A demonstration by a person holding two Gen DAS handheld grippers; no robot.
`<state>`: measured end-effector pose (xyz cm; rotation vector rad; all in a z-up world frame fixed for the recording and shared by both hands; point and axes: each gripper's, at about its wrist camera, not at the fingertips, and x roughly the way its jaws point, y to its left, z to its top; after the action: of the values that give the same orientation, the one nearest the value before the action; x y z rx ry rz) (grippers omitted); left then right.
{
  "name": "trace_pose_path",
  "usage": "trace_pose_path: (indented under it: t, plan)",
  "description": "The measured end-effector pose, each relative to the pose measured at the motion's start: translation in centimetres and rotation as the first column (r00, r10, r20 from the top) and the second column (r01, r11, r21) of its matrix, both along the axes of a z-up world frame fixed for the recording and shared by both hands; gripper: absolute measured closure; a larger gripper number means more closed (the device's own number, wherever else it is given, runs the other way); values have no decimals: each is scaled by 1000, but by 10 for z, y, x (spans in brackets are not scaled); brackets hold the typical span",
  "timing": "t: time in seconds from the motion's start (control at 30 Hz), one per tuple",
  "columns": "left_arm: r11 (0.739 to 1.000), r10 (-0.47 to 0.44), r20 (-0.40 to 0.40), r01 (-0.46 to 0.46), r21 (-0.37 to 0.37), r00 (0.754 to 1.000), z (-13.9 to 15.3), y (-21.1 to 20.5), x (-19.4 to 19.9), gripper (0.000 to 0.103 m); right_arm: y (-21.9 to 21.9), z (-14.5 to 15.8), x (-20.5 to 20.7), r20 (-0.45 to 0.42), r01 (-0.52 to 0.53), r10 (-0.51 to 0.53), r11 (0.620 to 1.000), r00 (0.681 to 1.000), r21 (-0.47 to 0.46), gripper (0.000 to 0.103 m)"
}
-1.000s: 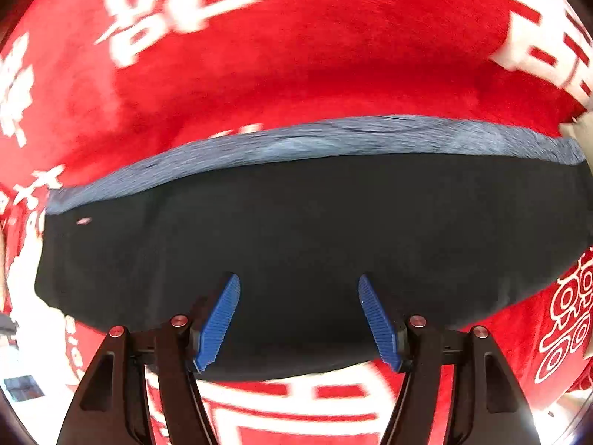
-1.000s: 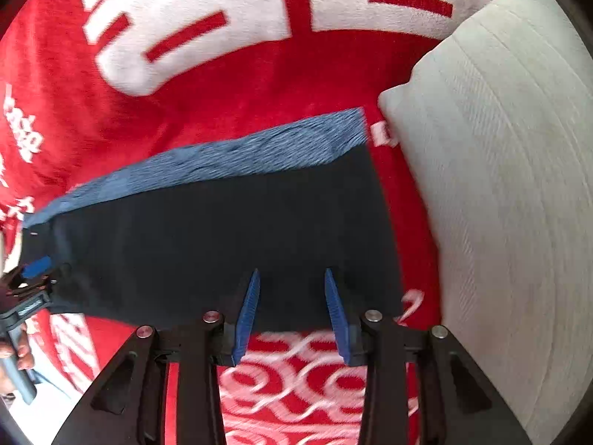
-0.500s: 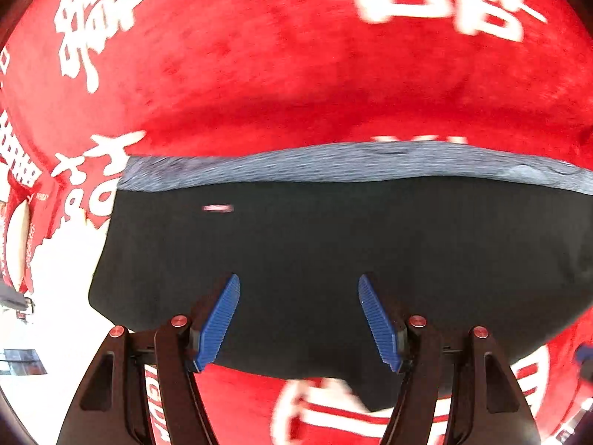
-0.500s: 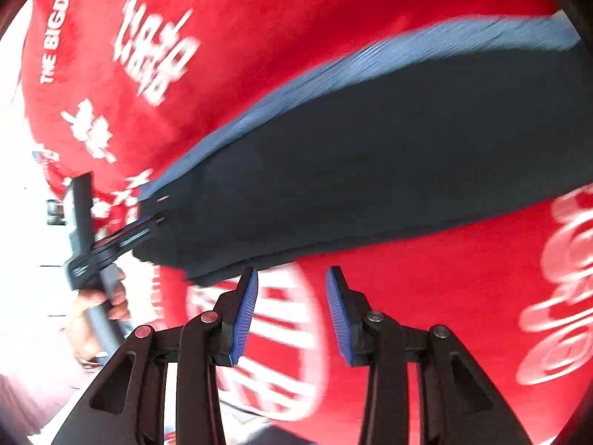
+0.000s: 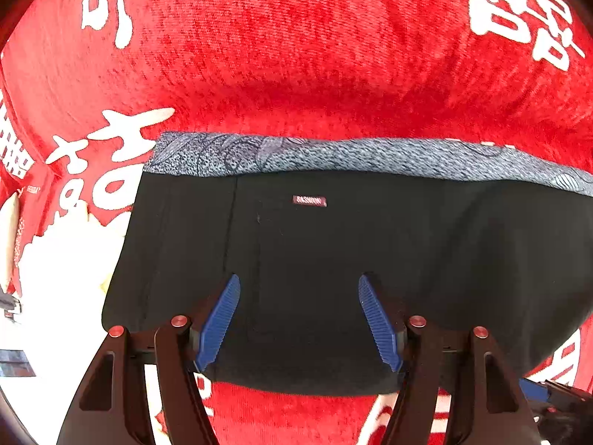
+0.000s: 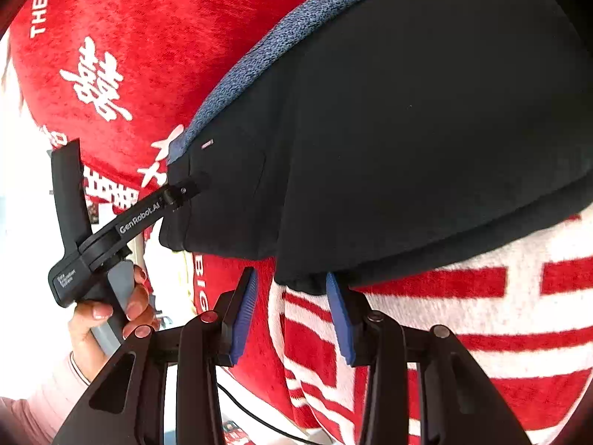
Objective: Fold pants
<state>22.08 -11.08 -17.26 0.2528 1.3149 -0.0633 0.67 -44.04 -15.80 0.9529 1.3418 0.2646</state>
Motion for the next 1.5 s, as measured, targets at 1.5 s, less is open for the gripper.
trace_pose_path:
  t: [1.5]
  plan:
    - [988,-103,35,98,116,994,-39,-92,48,18,-209,41,46,43,-1,36,786,998,-618,65]
